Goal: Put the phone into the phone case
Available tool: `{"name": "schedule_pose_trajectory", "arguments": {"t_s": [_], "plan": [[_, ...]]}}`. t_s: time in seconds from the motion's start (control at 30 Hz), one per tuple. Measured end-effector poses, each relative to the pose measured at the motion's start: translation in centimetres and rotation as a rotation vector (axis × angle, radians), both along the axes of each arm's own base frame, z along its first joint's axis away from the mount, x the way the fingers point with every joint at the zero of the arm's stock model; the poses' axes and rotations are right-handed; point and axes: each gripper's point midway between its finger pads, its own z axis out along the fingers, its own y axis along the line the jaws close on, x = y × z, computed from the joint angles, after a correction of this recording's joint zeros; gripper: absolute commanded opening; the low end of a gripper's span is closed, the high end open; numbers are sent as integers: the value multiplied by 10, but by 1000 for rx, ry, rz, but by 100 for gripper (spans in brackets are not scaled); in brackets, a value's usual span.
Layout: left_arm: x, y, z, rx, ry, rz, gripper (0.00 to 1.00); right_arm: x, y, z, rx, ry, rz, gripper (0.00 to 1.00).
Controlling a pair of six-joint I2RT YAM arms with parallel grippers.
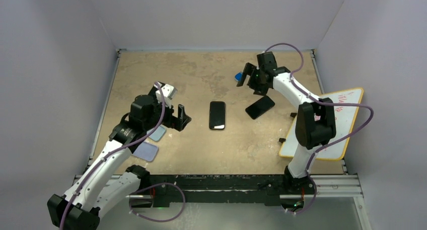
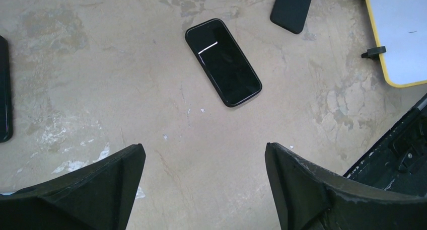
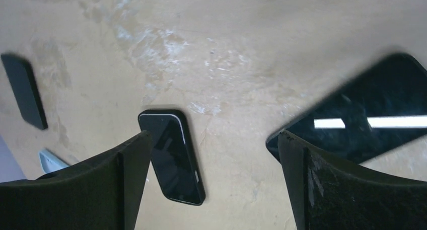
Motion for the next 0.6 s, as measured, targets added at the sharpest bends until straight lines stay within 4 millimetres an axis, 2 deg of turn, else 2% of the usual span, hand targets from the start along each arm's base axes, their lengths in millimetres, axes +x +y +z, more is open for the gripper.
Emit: {"name": "schedule_pose_trajectory", "arguments": {"t_s": [0.13,0.3,0.4,0.57,0.6], "plan": [[0,2,-6,15,19,11,94,-6,-19,1,-54,96,-151,85],[0,6,-4,21,9,30,94,-13,-17,-15,-37,135,-165,73],[-1,11,5,16,-26,50,94,-19,-6,-27,22,140,-123,48],[0,18,15,13,-69,85,95,-33,45,-34,204,103,46,0],[0,18,15,16,-70,88,95,-37,57,-32,231,95,87,0]]}}
